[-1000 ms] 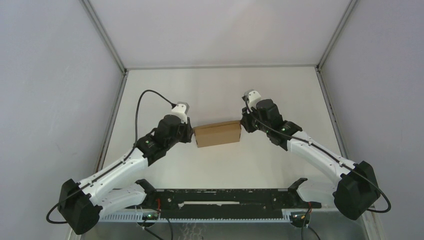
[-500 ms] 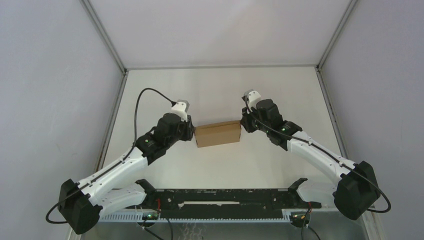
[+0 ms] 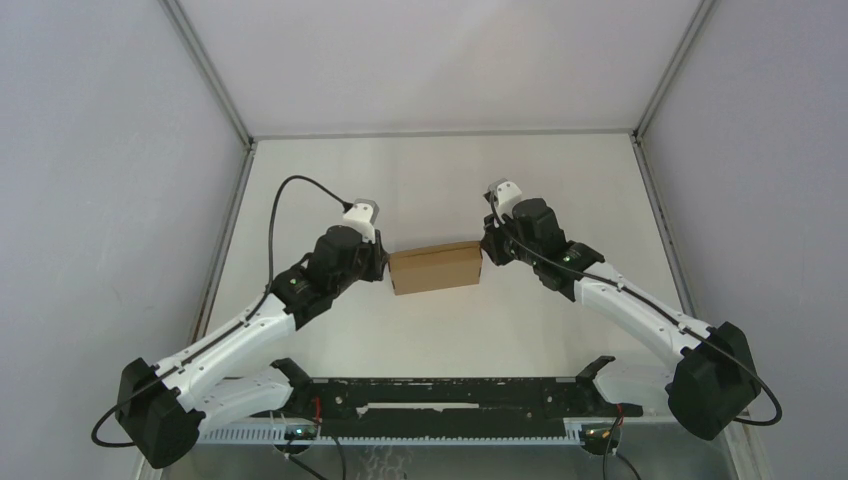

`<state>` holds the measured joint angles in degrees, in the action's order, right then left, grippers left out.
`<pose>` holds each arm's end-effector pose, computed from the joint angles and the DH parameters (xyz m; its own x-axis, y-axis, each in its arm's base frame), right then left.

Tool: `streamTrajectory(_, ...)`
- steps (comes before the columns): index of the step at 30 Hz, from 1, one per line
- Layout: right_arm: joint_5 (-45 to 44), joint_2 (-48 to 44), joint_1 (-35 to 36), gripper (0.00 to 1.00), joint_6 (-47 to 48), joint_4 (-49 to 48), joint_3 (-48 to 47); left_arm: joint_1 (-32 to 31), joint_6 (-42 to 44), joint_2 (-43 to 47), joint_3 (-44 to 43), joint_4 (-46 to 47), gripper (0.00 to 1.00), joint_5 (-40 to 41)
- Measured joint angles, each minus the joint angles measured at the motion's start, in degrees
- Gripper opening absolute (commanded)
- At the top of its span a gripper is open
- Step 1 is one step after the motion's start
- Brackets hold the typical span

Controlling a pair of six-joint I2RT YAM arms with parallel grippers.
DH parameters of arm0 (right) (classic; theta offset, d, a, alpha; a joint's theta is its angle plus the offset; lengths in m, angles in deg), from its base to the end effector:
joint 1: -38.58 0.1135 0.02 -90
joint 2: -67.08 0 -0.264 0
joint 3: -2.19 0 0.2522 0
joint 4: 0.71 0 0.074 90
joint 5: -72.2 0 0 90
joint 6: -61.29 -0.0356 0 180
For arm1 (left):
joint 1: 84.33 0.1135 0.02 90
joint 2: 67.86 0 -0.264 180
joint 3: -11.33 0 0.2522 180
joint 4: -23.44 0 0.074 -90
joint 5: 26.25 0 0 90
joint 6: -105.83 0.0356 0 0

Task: Fold the paper box
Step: Close the paper box at the center of the board.

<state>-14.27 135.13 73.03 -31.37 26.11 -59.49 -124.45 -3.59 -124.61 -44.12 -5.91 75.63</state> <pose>0.2161 0.1509 0.2704 -0.4791 -0.2725 -0.8344 -0.5855 0.8074 0.0725 0.1737 -0.1368 0.2731 -0.5323 0.0231 -0.8462 0.3374 0.9226 -0.1871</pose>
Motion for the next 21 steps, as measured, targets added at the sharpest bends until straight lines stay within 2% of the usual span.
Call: streamTrajectory(21,0.1,0.0,-0.2,0.16,0.0,0.0,0.0,0.0,0.0,-0.3,0.0,-0.1,0.15,0.0)
